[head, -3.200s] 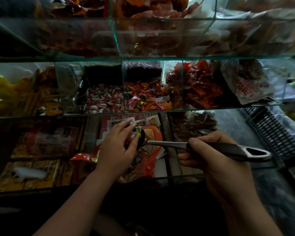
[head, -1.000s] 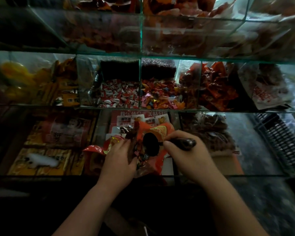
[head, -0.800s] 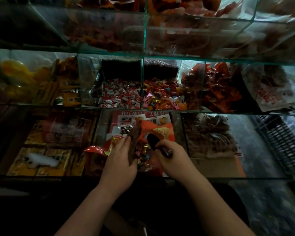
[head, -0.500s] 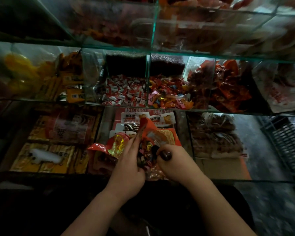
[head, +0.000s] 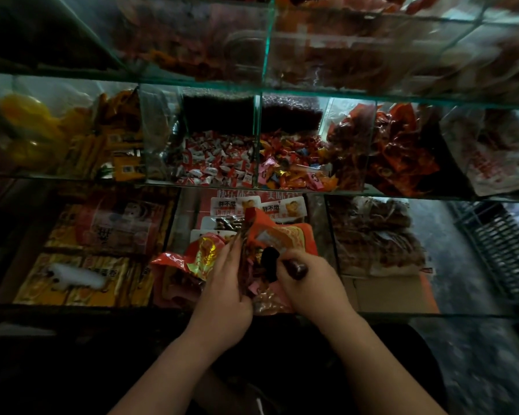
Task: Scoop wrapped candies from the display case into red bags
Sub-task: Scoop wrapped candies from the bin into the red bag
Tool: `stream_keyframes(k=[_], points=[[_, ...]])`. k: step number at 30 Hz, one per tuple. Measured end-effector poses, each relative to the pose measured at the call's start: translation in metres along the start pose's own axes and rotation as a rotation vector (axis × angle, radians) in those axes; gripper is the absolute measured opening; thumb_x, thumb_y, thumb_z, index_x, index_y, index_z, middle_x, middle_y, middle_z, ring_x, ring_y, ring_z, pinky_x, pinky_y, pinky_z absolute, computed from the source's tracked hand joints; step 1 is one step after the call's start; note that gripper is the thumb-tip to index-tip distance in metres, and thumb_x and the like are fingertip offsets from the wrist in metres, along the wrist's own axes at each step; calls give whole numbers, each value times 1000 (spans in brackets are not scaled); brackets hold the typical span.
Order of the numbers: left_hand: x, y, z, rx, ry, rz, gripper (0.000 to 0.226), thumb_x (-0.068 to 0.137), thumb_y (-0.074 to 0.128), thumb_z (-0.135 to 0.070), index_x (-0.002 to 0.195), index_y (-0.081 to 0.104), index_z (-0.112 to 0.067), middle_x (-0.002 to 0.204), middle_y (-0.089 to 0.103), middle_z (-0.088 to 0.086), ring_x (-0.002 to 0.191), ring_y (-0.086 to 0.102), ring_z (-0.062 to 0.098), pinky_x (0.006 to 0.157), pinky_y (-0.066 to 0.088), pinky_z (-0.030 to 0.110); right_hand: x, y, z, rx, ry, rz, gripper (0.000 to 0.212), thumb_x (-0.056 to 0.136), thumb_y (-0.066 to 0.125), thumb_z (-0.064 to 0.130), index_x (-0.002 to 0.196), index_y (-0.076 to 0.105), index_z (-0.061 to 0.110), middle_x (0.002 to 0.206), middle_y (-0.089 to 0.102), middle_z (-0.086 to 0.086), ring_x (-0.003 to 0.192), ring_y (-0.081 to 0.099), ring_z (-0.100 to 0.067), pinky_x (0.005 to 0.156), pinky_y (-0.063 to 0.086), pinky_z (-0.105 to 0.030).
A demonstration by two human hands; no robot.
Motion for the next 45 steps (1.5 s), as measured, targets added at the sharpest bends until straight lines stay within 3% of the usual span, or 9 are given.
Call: stream_keyframes(k=[4,10,13,18,23,32,38,42,45], points=[[0,0,2,1,-3,-12,97,94,61,-12,160,-2,-45,162,-1,-34,150,3,-4,123,15,32,-1,6,7,-280,-92,46,15,90,58,44,91,67,32,82,70,7,76,67,-18,60,49,-30],[0,1,0,-16,-12,-18,95,95,63,-14,162,0,-42,163,1,-30,152,3,-1,123,17,30,20,-6,-17,269,216,-50,33,88,62,25,61,57,8,56,61,-3,50,54,-17,44,40,-29],[1,0,2,-26,-33,-4,99,94,60,-8,161,-3,-44,164,-1,-29,154,1,2,125,18,37,19,-12,-33,477,289,-121,41,86,62,18,50,44,17,45,43,4,44,41,-15,39,28,-24],[2,-2,1,-22,-19,-9,102,89,60,-6,160,-2,-46,161,-2,-35,148,-3,-9,122,14,30,4,0,-27,357,200,-87,18,88,65,30,72,73,26,63,69,12,55,64,-4,52,49,-22],[0,1,2,-11,-41,10,106,87,60,-3,160,-3,-47,165,-2,-29,155,0,4,126,19,41,-2,18,-3,-100,-131,48,12,90,64,40,98,73,38,93,75,14,85,70,-9,73,58,-30],[1,4,2,-35,-57,26,103,88,57,-2,160,-3,-45,160,-4,-36,154,-1,2,125,24,46,21,9,-41,415,239,4,22,92,67,27,78,70,10,56,61,3,55,57,-14,53,42,-29],[0,2,7,-29,-80,16,101,90,58,-5,160,-3,-44,157,-3,-39,144,-10,-13,127,14,36,11,-20,-34,483,158,-52,17,89,67,30,77,76,37,71,73,4,54,62,-4,44,43,-16],[1,5,-1,-7,-30,11,99,91,59,-7,161,-2,-42,154,1,-40,137,-14,-26,119,6,23,8,-3,-36,353,210,39,19,88,62,25,75,71,13,54,60,5,55,57,-14,44,39,-23],[0,1,2,-25,-48,-4,100,92,60,-8,160,-2,-45,160,-2,-35,150,-4,-9,122,11,27,4,-19,-43,550,266,-63,15,88,68,22,77,79,24,63,72,4,58,64,-7,48,45,-17]])
Point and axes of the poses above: each hand's wrist, its own x-axis towards the middle knuckle, its own y-axis out of the palm, z = x × y, the point moved 9 cm from there along x, towards the middle knuckle
